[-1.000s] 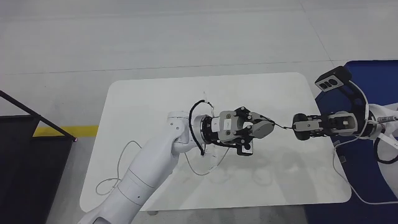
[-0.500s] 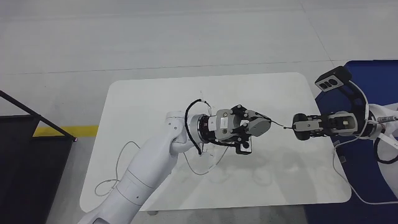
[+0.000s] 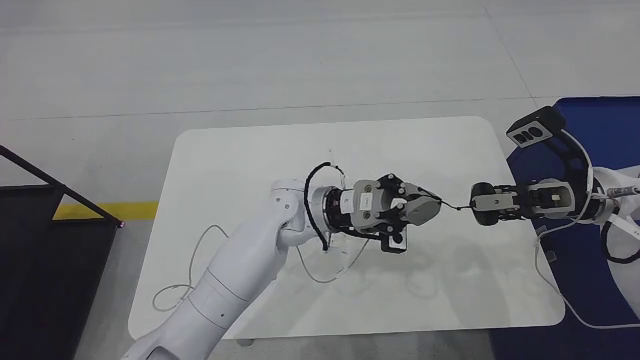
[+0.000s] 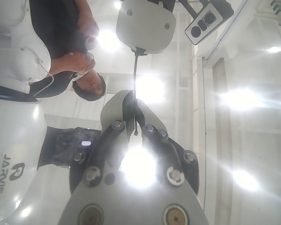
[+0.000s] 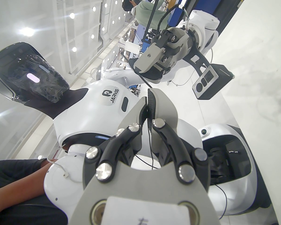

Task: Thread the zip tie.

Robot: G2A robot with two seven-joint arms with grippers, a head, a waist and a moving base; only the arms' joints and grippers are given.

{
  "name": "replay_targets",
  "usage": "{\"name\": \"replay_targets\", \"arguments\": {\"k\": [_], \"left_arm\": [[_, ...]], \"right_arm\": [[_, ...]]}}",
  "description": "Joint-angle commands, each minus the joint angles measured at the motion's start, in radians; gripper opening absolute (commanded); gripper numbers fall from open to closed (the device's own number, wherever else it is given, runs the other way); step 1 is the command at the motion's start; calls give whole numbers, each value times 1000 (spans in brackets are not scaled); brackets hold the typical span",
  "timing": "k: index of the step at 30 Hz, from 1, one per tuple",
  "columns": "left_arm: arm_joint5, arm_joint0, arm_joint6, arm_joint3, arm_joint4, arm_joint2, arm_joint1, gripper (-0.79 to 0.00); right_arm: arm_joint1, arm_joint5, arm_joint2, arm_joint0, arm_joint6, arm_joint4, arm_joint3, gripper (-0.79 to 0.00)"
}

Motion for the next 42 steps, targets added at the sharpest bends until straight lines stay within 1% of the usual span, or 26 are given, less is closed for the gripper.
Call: {"name": "replay_targets", "arguments": {"k": [1,8,9,11,16,22,28,29,30,31,33,34,35,36,37,40,42], "left_arm": [[0,-3,5,5,-9,6,0,-785],[0,-11,29,17,-38,20,-2,-785],[0,-12,35,18,-45,23,-2,-785],[0,-13,49,24,-66,26,-3,-785],[0,-14,74,31,-126,20,-3,-785],[0,-6,98,13,-150,19,-1,-785],[0,3,115,-6,-136,22,5,-785],[0,4,117,-9,-133,25,6,-683],[0,6,118,-11,-131,28,7,-619],[0,6,120,-15,-127,32,8,-536],[0,7,118,-19,-122,34,10,-502],[0,7,116,-20,-120,34,11,-465],[0,7,114,-20,-119,34,12,-357],[0,7,111,-21,-118,33,12,-65],[0,8,108,-22,-115,32,13,0],[0,11,100,-23,-105,26,15,0],[0,16,92,-20,-106,14,16,0]], "right_arm": [[0,0,0,0,0,0,0,-785],[0,0,0,0,0,0,0,-785],[-1,0,-1,-3,-14,-2,-6,-785],[-1,-2,0,-15,-34,-8,-29,-785],[-1,-4,15,-33,-36,-13,-45,-785],[0,-2,23,-39,-33,-17,-46,-785],[0,-4,26,-43,-34,-21,-45,-785],[-1,-5,26,-45,-35,-22,-46,-785],[-1,-5,25,-46,-35,-23,-46,-785],[-1,-4,25,-48,-35,-22,-47,-785],[-1,-5,25,-52,-37,-24,-50,-785],[-1,-5,26,-54,-38,-25,-52,-785],[-1,-4,26,-56,-38,-26,-55,-785],[-1,-4,26,-59,-38,-27,-58,-785],[-1,-4,25,-61,-40,-27,-60,-785],[-2,4,26,-65,-47,-25,-60,-785],[-2,27,28,-65,-62,-15,-53,-785]]}}
